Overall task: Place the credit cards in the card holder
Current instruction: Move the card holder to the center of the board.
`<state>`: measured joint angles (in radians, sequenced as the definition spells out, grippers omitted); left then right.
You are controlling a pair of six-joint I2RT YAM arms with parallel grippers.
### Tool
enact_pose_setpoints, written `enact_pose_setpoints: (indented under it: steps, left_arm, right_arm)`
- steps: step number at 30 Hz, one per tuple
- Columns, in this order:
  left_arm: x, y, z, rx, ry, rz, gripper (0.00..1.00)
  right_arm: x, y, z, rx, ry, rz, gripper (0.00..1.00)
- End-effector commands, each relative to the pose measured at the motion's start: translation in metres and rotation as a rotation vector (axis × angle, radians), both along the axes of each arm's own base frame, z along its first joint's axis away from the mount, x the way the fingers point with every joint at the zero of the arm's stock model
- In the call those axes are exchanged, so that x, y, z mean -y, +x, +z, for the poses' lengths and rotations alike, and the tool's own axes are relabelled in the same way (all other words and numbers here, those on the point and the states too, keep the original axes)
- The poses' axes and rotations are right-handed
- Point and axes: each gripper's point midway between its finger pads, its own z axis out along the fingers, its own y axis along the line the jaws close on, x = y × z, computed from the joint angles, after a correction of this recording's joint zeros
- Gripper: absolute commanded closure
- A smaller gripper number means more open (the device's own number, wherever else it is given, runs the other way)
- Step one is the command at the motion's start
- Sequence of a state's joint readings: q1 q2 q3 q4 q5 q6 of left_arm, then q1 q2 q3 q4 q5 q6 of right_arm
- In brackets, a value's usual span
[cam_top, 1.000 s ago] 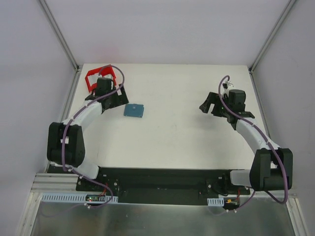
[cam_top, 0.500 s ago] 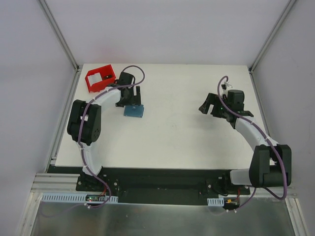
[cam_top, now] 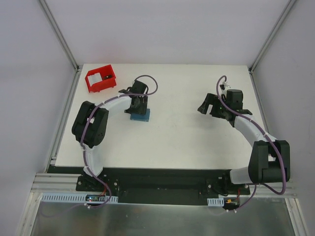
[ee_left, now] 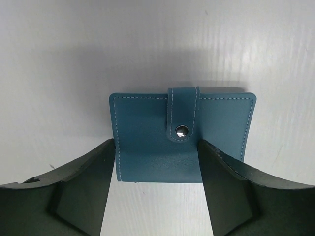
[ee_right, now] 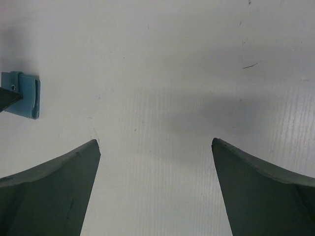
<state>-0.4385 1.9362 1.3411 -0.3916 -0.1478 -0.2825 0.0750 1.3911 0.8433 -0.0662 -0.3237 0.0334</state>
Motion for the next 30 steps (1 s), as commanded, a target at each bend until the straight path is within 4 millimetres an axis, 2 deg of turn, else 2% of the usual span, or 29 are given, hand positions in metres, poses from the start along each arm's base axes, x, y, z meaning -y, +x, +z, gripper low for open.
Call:
enact_pose_setpoints:
  steps: [1, 6, 8, 10, 12, 14, 17, 20, 22, 24, 26, 30]
  left_arm:
    - [0.010, -0.056, -0.006, -0.064, 0.063, -0.069, 0.36]
    - [0.037, -0.120, -0.009, -0.118, 0.006, -0.128, 0.41]
    - [0.041, -0.146, -0.011, -0.153, -0.024, -0.127, 0.42]
    - [0.041, -0.164, -0.010, -0.173, -0.060, -0.094, 0.42]
    - [0.040, -0.169, 0.000, -0.155, -0.098, -0.078, 0.39]
    - [0.039, -0.160, 0.021, -0.082, -0.114, -0.073, 0.30]
    - [0.041, -0.131, 0.064, 0.064, -0.107, -0.102, 0.16]
    - [0.042, -0.096, 0.102, 0.177, -0.096, -0.122, 0.11]
    - [0.035, -0.070, 0.118, 0.217, -0.084, -0.102, 0.09]
    - [0.022, -0.043, 0.132, 0.252, -0.081, -0.057, 0.08]
    - [0.000, -0.010, 0.148, 0.289, -0.088, 0.011, 0.07]
    - [-0.039, 0.043, 0.161, 0.334, -0.008, 0.082, 0.05]
  right_arm:
    - [-0.003, 0.008, 0.019, 0.049, 0.015, 0.029, 0.01]
    - [-0.003, 0.006, 0.017, 0.039, 0.011, 0.036, 0.03]
    - [-0.003, 0.004, 0.017, 0.034, 0.012, 0.040, 0.03]
    - [-0.003, 0.003, 0.016, 0.030, 0.011, 0.038, 0.04]
    - [-0.002, 0.003, 0.015, 0.027, 0.009, 0.036, 0.04]
    - [-0.002, 0.003, 0.015, 0.028, 0.009, 0.036, 0.04]
    - [-0.003, 0.004, 0.015, 0.028, 0.013, 0.040, 0.04]
    - [-0.003, 0.005, 0.016, 0.030, 0.011, 0.038, 0.04]
    - [-0.002, 0.005, 0.013, 0.024, 0.009, 0.036, 0.04]
    - [-0.001, 0.004, 0.012, 0.020, 0.006, 0.030, 0.04]
    - [0.000, 0.005, 0.012, 0.019, 0.004, 0.027, 0.04]
    - [0.000, 0.006, 0.011, 0.015, 0.007, 0.028, 0.04]
